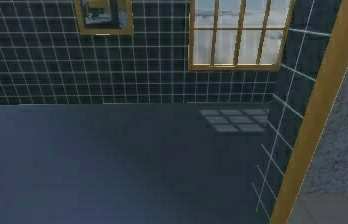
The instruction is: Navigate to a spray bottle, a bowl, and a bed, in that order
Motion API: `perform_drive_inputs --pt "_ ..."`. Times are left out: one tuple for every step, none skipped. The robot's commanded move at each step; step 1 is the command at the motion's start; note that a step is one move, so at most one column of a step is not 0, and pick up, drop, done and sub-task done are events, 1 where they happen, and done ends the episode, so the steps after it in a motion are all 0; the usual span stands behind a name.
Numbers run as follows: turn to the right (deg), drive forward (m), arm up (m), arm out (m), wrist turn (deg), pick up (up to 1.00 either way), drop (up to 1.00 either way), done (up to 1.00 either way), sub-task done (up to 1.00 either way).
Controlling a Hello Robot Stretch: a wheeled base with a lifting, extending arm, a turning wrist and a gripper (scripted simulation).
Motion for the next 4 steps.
perform_drive_inputs --pt "0.0 0.1 0.0 0.0 0.0 0.0 0.0 0.0 0.0" --pt "36.0 0.0 0.0 0.0 0.0 0.0 0.0 0.0 0.0" --pt "0.0 0.15 0.0 0.0 0.0 0.0 0.0 0.0 0.0" --pt "9.0 0.0 0.0 0.0 0.0 0.0 0.0 0.0 0.0"
